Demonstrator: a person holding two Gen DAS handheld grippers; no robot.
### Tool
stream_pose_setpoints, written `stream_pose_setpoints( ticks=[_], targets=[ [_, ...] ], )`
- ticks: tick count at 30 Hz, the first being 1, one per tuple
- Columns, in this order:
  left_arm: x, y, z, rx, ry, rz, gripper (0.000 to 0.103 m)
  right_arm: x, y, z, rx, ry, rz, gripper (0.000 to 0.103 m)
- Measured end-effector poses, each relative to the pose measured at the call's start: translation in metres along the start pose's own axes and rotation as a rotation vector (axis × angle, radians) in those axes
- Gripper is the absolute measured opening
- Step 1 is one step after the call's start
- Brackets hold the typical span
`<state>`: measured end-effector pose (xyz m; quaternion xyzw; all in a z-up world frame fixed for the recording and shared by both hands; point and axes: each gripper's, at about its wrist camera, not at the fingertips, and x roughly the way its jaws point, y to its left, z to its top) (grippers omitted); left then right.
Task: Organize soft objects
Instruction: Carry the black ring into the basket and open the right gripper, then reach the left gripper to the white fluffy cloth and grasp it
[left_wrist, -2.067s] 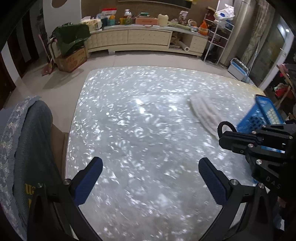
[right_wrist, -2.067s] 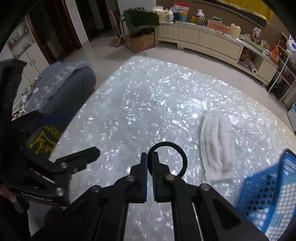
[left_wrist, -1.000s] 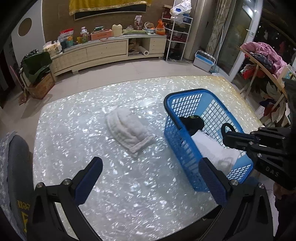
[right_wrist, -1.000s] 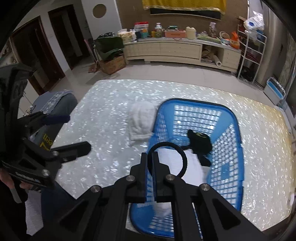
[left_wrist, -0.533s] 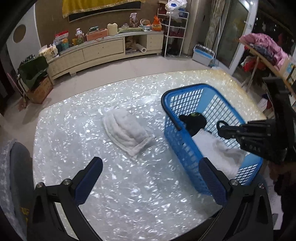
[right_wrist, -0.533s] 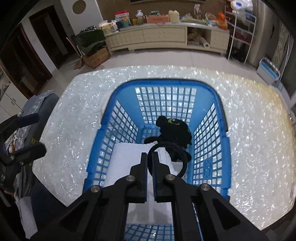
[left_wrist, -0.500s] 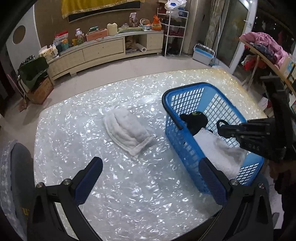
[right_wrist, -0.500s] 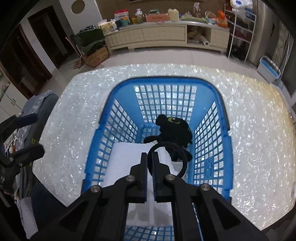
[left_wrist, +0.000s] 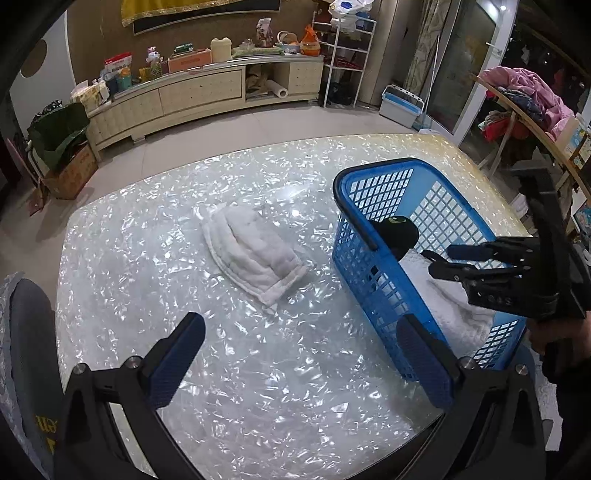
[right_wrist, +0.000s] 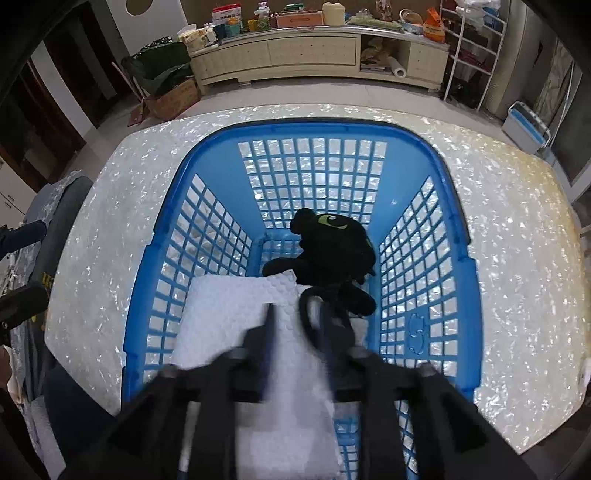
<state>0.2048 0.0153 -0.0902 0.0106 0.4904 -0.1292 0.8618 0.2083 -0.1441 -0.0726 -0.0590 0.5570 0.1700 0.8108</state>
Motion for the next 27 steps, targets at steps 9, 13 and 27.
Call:
stream_pose_setpoints(
  ticks=[9, 13, 27],
  targets=[
    [0.024, 0.017, 0.002, -0.007, 0.034, -0.010, 0.103, -0.023, 0.000, -0.009, -0.009, -0.055, -0.045, 0.075],
    [0.040, 0.025, 0.006, -0.012, 0.041, -0.017, 0.103, -0.020, -0.004, -0.011, -0.019, -0.066, -0.071, 0.081],
    [0.118, 0.046, 0.028, 0.087, 0.092, -0.061, 0.094, -0.040, -0.052, -0.031, 0.064, -0.101, -0.186, 0.099]
  ],
)
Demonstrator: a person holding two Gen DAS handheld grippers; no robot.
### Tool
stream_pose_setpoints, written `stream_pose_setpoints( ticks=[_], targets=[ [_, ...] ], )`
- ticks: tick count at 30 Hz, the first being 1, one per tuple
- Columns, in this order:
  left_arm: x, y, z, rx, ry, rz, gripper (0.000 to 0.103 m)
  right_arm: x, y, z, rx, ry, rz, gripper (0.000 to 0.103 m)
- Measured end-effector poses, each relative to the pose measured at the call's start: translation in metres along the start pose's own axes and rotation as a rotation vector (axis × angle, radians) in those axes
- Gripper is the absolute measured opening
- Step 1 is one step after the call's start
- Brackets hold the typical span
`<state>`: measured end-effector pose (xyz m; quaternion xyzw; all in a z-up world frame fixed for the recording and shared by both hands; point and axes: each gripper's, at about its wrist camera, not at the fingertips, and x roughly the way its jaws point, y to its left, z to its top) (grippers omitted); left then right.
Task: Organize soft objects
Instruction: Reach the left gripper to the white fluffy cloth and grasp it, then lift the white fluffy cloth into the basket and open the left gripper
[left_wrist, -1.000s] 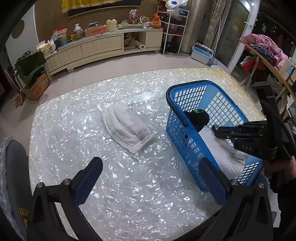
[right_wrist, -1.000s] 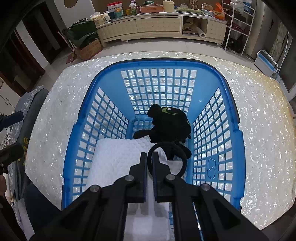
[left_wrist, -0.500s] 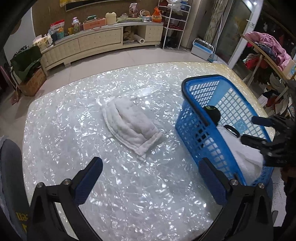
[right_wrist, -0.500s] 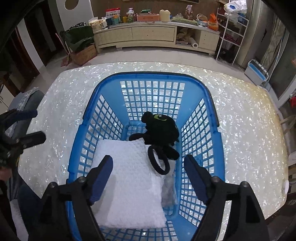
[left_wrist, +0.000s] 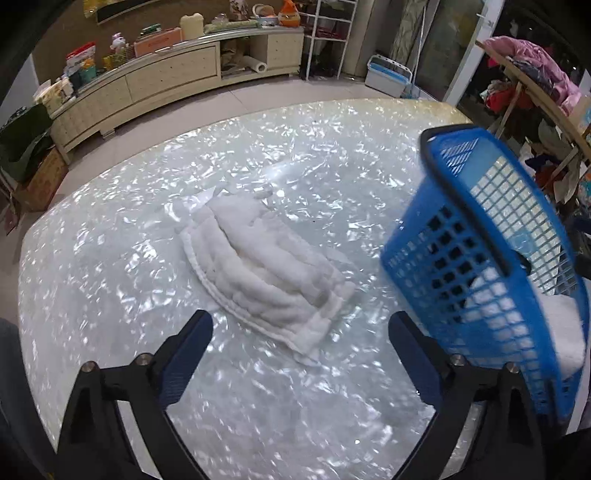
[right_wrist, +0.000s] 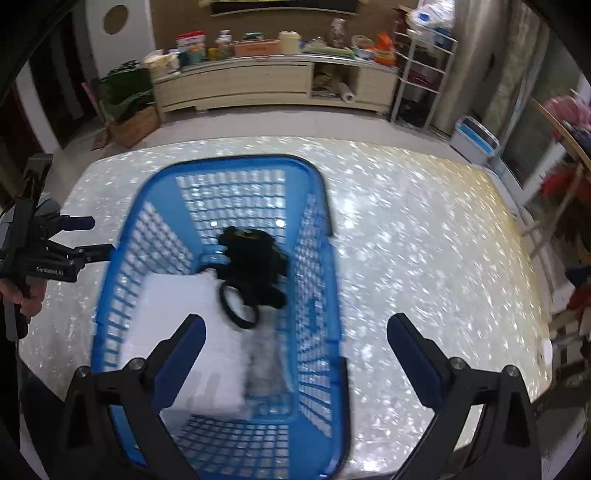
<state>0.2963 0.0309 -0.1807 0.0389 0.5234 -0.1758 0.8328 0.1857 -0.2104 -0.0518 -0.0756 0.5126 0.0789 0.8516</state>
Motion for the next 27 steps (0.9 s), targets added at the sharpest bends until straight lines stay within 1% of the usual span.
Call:
stream_pose_setpoints(
  ticks=[5, 8, 10, 12, 14, 15, 16, 17, 19, 21, 22, 27],
  targets=[
    [0.029, 0.007, 0.007, 0.044, 0.023, -0.012, 0.094, 0.012, -0.009, -0.005, 0.029, 0.029, 0.000, 0.099],
    [0.045, 0.010, 0.011, 0.062, 0.043, -0.005, 0.087, 0.017, -0.013, -0.010, 0.041, 0.046, 0.003, 0.099],
    [0.055, 0.012, 0.013, 0.068, 0.054, -0.003, 0.079, 0.018, -0.016, -0.010, 0.046, 0.050, 0.000, 0.099],
    [0.062, 0.012, 0.014, 0.074, 0.068, 0.001, 0.072, 0.018, -0.019, -0.010, 0.050, 0.050, 0.004, 0.099],
    [0.069, 0.012, 0.013, 0.079, 0.076, 0.013, 0.071, 0.017, -0.020, -0.008, 0.050, 0.047, 0.009, 0.099],
    [0.070, 0.011, 0.013, 0.085, 0.068, 0.018, 0.068, 0.016, -0.020, -0.007, 0.049, 0.042, 0.012, 0.099],
    [0.070, 0.009, 0.013, 0.087, 0.066, 0.027, 0.060, 0.016, -0.020, -0.007, 0.048, 0.038, 0.015, 0.099],
    [0.069, 0.008, 0.013, 0.089, 0.064, 0.029, 0.054, 0.015, -0.019, -0.006, 0.047, 0.033, 0.021, 0.099],
    [0.067, 0.006, 0.012, 0.091, 0.057, 0.014, 0.032, 0.017, -0.017, -0.006, 0.044, 0.031, 0.030, 0.099],
    [0.065, 0.002, 0.011, 0.093, 0.060, -0.010, 0.023, 0.019, -0.013, -0.006, 0.036, 0.037, 0.039, 0.099],
    [0.065, 0.000, 0.011, 0.095, 0.060, -0.017, 0.020, 0.020, -0.012, -0.007, 0.035, 0.039, 0.043, 0.099],
    [0.058, -0.008, 0.004, 0.088, 0.053, -0.026, 0.018, 0.020, -0.009, -0.009, 0.037, 0.050, 0.055, 0.099]
  ],
)
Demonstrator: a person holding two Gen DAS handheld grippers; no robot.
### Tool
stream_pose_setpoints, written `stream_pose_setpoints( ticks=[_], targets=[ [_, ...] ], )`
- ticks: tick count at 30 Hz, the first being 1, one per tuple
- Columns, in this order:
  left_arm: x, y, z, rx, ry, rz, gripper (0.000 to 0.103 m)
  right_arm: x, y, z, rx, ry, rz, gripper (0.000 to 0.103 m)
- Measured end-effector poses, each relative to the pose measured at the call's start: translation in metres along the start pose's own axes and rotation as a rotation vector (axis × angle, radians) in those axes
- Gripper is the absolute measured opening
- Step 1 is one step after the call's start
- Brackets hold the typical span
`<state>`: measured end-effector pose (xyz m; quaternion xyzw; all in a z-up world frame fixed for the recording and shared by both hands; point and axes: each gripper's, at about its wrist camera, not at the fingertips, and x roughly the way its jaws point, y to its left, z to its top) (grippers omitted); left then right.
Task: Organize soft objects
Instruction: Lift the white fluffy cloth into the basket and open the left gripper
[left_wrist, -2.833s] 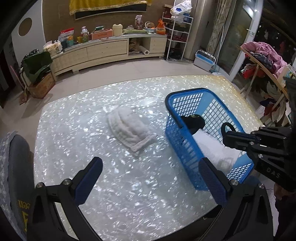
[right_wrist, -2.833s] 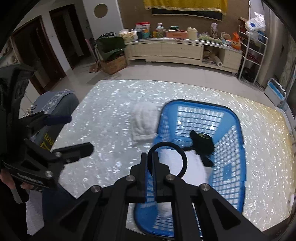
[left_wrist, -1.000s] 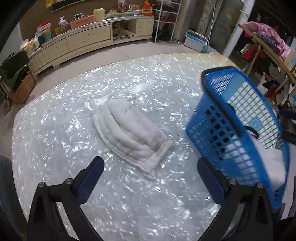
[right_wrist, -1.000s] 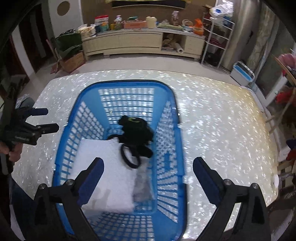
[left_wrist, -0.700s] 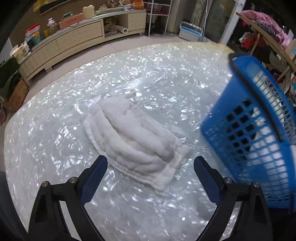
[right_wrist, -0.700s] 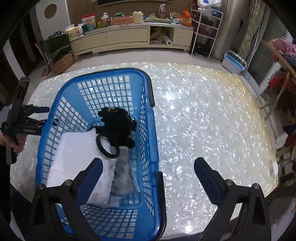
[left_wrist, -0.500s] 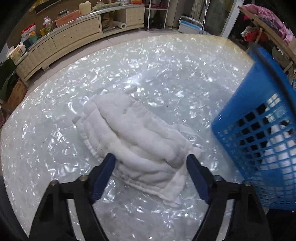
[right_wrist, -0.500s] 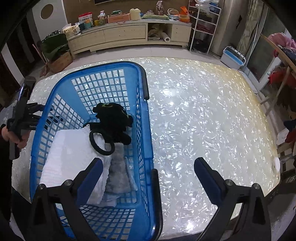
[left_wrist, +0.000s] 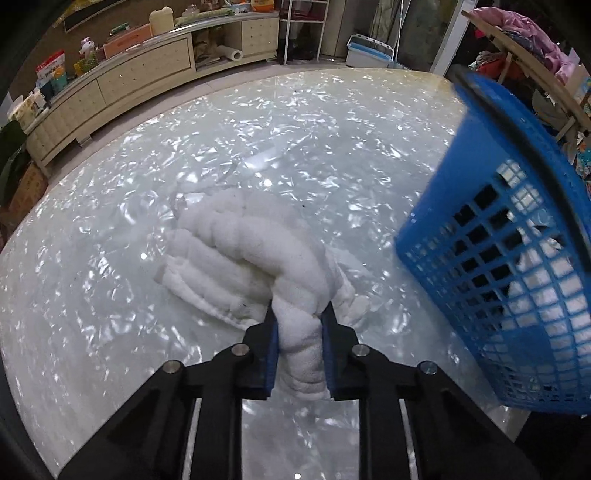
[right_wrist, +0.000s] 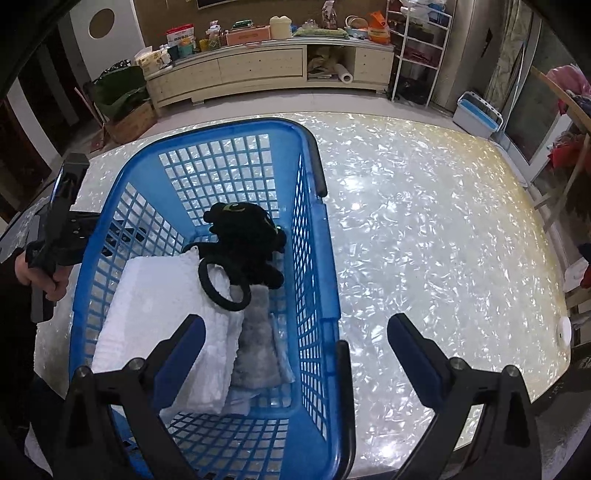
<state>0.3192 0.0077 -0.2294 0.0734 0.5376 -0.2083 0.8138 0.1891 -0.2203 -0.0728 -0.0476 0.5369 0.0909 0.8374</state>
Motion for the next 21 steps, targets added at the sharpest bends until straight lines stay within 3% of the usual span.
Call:
stream_pose_setpoints(
  ticks=[21],
  targets=[
    [-0.165, -0.067, -0.016, 0.051, -0.207, 0.032, 0.018, -0.045, 0.006, -0.024, 0.042, -0.068, 0.045, 0.103]
  ],
)
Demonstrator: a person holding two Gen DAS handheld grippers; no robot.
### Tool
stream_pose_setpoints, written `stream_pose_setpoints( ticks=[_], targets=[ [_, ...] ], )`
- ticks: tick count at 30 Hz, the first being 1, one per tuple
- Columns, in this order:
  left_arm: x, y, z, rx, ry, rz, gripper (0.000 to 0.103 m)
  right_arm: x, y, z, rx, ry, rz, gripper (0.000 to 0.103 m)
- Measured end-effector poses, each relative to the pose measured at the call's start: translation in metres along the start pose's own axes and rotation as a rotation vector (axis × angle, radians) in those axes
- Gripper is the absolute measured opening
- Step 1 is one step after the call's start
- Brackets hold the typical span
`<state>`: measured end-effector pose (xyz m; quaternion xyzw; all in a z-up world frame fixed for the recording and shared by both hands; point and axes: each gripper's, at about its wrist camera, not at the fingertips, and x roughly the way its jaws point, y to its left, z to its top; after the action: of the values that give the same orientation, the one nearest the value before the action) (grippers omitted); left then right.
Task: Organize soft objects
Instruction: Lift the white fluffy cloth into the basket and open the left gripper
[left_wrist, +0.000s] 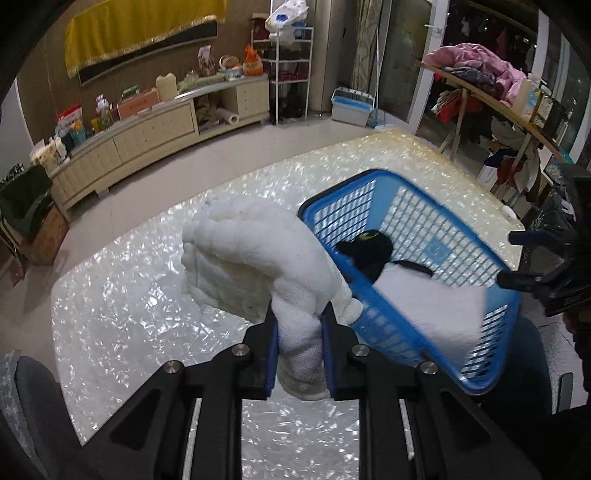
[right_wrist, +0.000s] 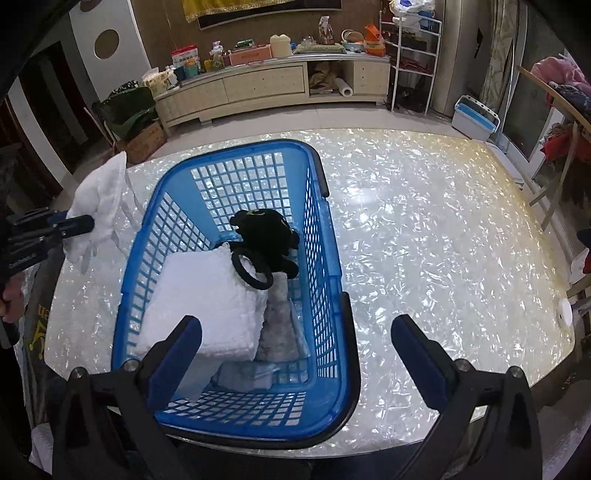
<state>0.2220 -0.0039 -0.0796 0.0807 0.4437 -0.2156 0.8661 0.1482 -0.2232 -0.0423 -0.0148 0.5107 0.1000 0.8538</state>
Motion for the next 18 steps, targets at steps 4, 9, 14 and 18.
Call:
stream_pose_setpoints(
  ticks=[4, 9, 14, 18],
  targets=[
    [-0.013, -0.019, 0.008, 0.019, -0.023, -0.004, 0.018, -0.004, 0.004, 0.001, -0.009, -0.019, 0.008, 0.103],
    [-0.024, -0.046, 0.022, 0.045, -0.043, -0.022, 0.018, -0.004, 0.004, -0.003, -0.020, -0.020, 0.035, 0.103],
    [-0.022, -0.071, 0.037, 0.072, -0.043, -0.029, 0.018, -0.009, 0.002, -0.005, -0.030, -0.033, 0.063, 0.103],
    [-0.014, -0.092, 0.047, 0.090, -0.031, -0.052, 0.018, -0.012, 0.000, -0.005, -0.046, -0.043, 0.080, 0.103]
  ],
)
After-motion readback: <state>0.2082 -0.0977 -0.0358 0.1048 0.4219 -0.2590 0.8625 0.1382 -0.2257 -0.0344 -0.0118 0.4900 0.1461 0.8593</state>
